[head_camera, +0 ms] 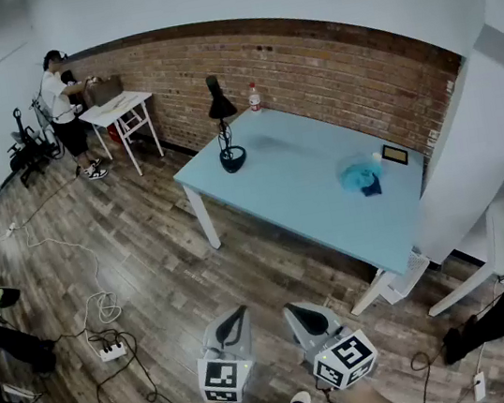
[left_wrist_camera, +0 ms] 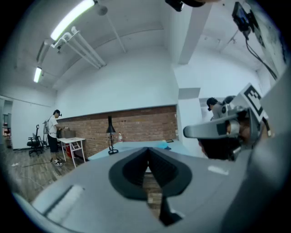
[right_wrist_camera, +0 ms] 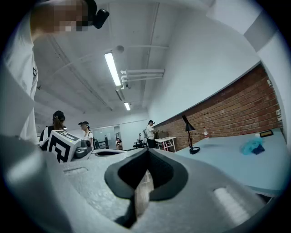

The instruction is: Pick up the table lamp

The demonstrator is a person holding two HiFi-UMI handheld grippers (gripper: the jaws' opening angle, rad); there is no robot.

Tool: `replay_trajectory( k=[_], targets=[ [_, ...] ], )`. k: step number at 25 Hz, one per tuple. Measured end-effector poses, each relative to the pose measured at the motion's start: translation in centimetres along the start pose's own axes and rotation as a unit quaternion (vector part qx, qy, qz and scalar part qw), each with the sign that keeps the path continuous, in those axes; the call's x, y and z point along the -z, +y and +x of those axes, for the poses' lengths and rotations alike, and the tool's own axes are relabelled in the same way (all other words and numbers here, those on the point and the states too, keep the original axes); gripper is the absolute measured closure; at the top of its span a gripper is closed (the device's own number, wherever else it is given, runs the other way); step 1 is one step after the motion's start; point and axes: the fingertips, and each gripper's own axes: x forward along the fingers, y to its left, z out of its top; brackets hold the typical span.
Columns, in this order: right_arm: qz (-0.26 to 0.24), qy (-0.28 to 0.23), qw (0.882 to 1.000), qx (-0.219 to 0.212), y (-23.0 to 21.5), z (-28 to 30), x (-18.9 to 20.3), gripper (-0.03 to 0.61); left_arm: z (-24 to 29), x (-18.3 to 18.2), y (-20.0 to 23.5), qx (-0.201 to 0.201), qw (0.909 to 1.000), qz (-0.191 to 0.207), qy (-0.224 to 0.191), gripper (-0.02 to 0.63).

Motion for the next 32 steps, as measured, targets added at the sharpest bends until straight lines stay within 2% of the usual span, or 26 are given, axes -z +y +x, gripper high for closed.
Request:
replay_trajectory(
  k=[12,19,27,32],
  targets=[
    [0.032,-0.001,0.999,0.015,-3.2,-0.7,0.4,0.580,0.9,0.7,-0.7,-0.015,0.9997,-0.003,0.017,0.621],
    [0.056,0.017,0.998,-0.009,-3.5,0.8,2.1,0.580,1.7,2.2,0.2,-0.021,0.9992,-0.021,0.029,0.621],
    [0.050,0.027,0.998,0.000,-6.6,5.2,2.7,0.580,7.0,2.6,4.0,-0.009,0.9994,-0.033,0.006,0.621],
    [0.042,0.029,0.999,0.014,-9.6,10.8,1.7,0.580,11.9,2.4,8.3,0.009,0.9993,-0.036,0.001,0.621]
  ],
)
